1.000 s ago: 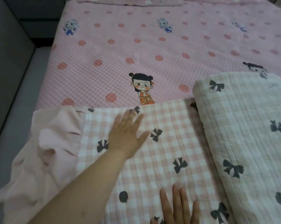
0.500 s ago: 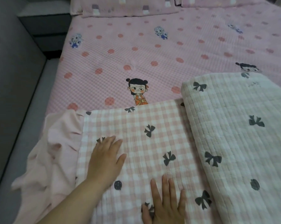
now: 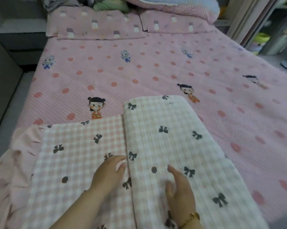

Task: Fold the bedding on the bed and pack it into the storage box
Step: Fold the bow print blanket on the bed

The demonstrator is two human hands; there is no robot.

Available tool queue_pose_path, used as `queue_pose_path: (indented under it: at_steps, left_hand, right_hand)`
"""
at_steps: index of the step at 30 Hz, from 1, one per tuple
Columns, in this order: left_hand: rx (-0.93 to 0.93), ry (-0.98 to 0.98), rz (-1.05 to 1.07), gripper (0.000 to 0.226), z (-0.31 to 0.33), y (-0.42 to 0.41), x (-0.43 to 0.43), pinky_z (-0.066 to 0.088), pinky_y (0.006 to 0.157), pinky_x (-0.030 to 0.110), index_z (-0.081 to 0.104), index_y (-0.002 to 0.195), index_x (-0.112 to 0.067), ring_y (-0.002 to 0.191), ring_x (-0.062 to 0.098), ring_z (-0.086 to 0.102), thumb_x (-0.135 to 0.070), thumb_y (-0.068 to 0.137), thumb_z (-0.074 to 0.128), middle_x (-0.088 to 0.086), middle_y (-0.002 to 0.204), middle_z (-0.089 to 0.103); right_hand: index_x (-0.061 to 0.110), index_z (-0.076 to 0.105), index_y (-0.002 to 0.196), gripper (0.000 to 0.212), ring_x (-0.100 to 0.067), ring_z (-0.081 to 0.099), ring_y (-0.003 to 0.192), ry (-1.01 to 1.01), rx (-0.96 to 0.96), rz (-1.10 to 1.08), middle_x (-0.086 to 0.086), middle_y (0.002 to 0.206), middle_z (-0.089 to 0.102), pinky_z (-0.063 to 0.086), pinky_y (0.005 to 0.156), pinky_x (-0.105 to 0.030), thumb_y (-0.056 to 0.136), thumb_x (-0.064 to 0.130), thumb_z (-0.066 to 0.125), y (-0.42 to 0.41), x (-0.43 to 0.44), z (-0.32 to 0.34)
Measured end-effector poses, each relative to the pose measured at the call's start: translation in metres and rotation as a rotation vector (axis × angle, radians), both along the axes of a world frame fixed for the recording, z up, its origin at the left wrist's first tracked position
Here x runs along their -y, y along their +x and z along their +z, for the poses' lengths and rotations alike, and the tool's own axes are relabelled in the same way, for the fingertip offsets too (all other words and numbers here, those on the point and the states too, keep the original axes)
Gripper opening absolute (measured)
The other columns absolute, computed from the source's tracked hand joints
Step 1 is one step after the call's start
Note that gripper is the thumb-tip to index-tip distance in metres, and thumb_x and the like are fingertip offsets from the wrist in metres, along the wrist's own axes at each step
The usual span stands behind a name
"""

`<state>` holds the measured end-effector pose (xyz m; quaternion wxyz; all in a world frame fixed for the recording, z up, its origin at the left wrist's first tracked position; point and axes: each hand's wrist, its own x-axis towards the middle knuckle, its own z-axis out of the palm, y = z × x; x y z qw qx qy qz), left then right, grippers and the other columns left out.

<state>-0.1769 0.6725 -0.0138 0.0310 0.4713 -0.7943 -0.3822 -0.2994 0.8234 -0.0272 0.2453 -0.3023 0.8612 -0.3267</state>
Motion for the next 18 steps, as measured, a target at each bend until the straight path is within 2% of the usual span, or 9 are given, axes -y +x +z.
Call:
queue_pose_path:
  at_steps: [2,4,6,8,10,12,13,16,18]
  left_hand:
    - [0.014,0.090,-0.070,0.040,0.002,-0.035,-0.026,0.026,0.106,0.022,0.039,0.138,-0.024,0.135,0.010,0.031,-0.027,0.099,0.039,-0.007,0.148,0.032]
    - [0.062,0.157,-0.164,0.047,-0.003,-0.067,-0.055,0.020,0.109,0.022,0.029,0.143,-0.023,0.139,0.010,0.023,-0.033,0.098,0.038,-0.006,0.153,0.020]
    - [0.176,0.189,-0.252,0.057,-0.014,-0.087,-0.079,0.011,0.113,0.027,0.017,0.147,-0.024,0.144,0.014,0.008,-0.042,0.097,0.038,-0.004,0.157,0.005]
    - [0.306,0.181,-0.335,0.067,-0.025,-0.098,-0.094,0.002,0.116,0.034,0.008,0.149,-0.026,0.144,0.019,-0.006,-0.050,0.094,0.038,0.000,0.157,-0.008]
    - [0.379,0.157,-0.380,0.072,-0.033,-0.106,-0.102,-0.003,0.116,0.039,0.003,0.149,-0.027,0.143,0.021,-0.013,-0.056,0.092,0.038,0.003,0.156,-0.014]
    - [0.396,0.177,-0.370,0.073,-0.035,-0.112,-0.104,-0.004,0.116,0.040,0.003,0.149,-0.028,0.143,0.021,-0.014,-0.058,0.091,0.035,0.003,0.156,-0.014]
    - [0.389,0.205,-0.364,0.071,-0.034,-0.114,-0.104,-0.004,0.116,0.040,0.005,0.149,-0.028,0.143,0.021,-0.013,-0.059,0.091,0.034,0.003,0.156,-0.013]
    - [0.306,0.336,-0.290,0.063,-0.026,-0.111,-0.097,-0.001,0.116,0.038,0.011,0.148,-0.027,0.144,0.019,-0.008,-0.055,0.094,0.028,-0.001,0.157,-0.006]
    - [0.151,0.458,-0.185,0.059,-0.018,-0.104,-0.093,0.004,0.116,0.035,0.013,0.148,-0.026,0.144,0.016,0.000,-0.051,0.096,0.024,-0.003,0.157,0.003]
  right_hand:
    - [0.011,0.046,0.132,0.044,-0.018,0.043,0.125,0.050,-0.116,-0.194,-0.002,0.131,0.050,0.026,0.109,-0.021,0.089,0.007,0.054,-0.053,-0.038,0.016]
    - [0.009,0.037,0.139,0.052,-0.024,0.036,0.133,0.270,-0.115,-0.278,-0.008,0.143,0.040,0.024,0.113,-0.033,0.091,0.019,0.053,-0.100,-0.076,0.021]
    - [0.012,0.020,0.146,0.071,-0.025,0.028,0.138,0.471,-0.036,-0.322,-0.007,0.151,0.026,0.022,0.114,-0.036,0.089,0.040,0.053,-0.135,-0.109,0.019]
    - [0.013,0.013,0.147,0.085,-0.029,0.030,0.136,0.431,0.145,-0.376,-0.010,0.151,0.025,0.026,0.111,-0.040,0.084,0.047,0.058,-0.156,-0.130,0.019]
    - [0.012,0.021,0.146,0.079,-0.030,0.044,0.124,0.435,0.298,-0.324,-0.012,0.141,0.041,0.037,0.100,-0.038,0.085,0.046,0.058,-0.168,-0.138,0.023]
    - [0.015,0.041,0.133,0.065,-0.018,0.057,0.091,0.409,0.358,-0.241,-0.001,0.106,0.058,0.046,0.078,-0.029,0.082,0.050,0.059,-0.174,-0.140,0.027]
    - [0.021,0.049,0.125,0.065,-0.014,0.056,0.083,0.418,0.350,-0.221,0.005,0.093,0.058,0.047,0.077,-0.030,0.074,0.060,0.061,-0.175,-0.139,0.032]
    - [0.026,0.046,0.123,0.073,-0.021,0.061,0.093,0.409,0.392,-0.169,0.007,0.099,0.061,0.048,0.092,-0.044,0.063,0.064,0.066,-0.175,-0.136,0.041]
    - [0.032,0.046,0.117,0.076,-0.023,0.065,0.091,0.311,0.496,-0.127,0.007,0.100,0.064,0.052,0.085,-0.043,0.053,0.060,0.076,-0.161,-0.131,0.060]
